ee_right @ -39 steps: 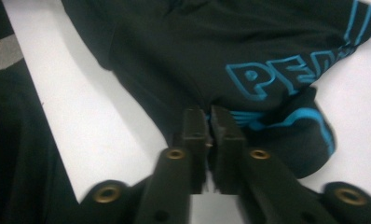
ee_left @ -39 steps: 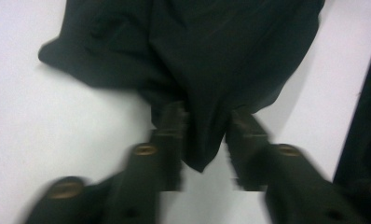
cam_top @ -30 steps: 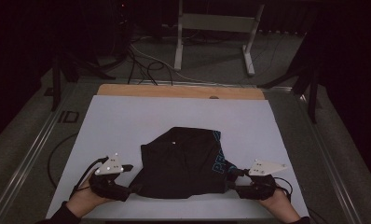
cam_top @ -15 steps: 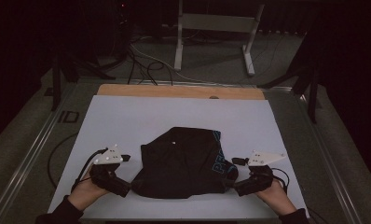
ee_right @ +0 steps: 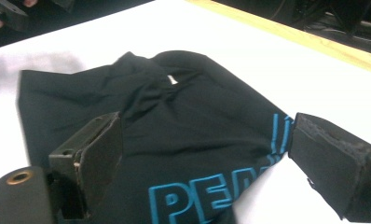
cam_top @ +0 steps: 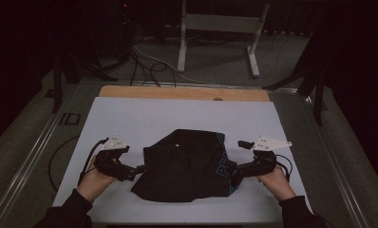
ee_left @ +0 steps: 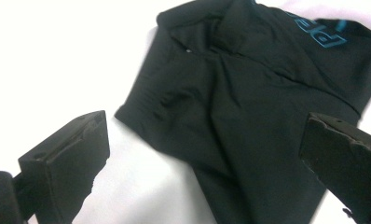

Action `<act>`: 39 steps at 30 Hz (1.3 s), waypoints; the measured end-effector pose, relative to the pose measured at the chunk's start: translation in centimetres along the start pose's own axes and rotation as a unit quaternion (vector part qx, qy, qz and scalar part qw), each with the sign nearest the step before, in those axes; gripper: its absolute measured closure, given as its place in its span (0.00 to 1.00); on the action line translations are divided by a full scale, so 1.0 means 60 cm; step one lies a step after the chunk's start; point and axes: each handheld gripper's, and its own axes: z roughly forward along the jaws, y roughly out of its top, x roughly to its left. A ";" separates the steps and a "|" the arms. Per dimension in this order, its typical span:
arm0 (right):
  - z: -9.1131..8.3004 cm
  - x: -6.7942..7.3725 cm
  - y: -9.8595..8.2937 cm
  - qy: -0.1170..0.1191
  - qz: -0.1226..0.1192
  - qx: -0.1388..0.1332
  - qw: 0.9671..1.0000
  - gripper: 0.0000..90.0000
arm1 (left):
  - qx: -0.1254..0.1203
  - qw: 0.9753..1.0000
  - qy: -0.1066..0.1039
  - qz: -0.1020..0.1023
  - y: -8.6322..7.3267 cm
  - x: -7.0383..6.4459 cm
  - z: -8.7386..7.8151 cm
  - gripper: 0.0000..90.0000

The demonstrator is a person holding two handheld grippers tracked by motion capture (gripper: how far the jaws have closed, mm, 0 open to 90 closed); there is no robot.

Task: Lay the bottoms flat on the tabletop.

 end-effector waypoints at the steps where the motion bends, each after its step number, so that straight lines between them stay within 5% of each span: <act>1: 0.003 -0.004 0.002 -0.003 0.005 -0.001 1.000 0.11 | 0.001 1.000 0.006 -0.003 0.001 0.003 0.004 0.03; 8: 0.031 -0.038 0.008 -0.023 0.016 0.018 0.999 0.11 | 0.004 0.999 0.030 -0.031 0.005 0.025 0.030 0.03; 17: 0.068 -0.085 0.006 -0.022 0.061 0.026 0.998 0.15 | 0.014 0.997 0.046 -0.055 0.004 0.049 0.067 0.07; 23: 0.098 -0.109 -0.007 -0.045 0.087 0.043 0.994 0.18 | 0.019 0.995 0.056 -0.078 -0.004 0.065 0.094 0.11; 31: 0.136 -0.132 -0.025 -0.064 0.105 0.082 0.989 0.25 | 0.039 0.994 0.059 -0.082 -0.015 0.073 0.123 0.19; 34: 0.154 -0.144 -0.039 -0.058 0.122 0.103 0.985 0.27 | 0.043 0.994 0.050 -0.086 -0.020 0.075 0.135 0.22; 39: 0.169 -0.150 -0.047 -0.044 0.130 0.108 0.985 0.34 | 0.043 0.994 0.051 -0.086 -0.025 0.076 0.147 0.31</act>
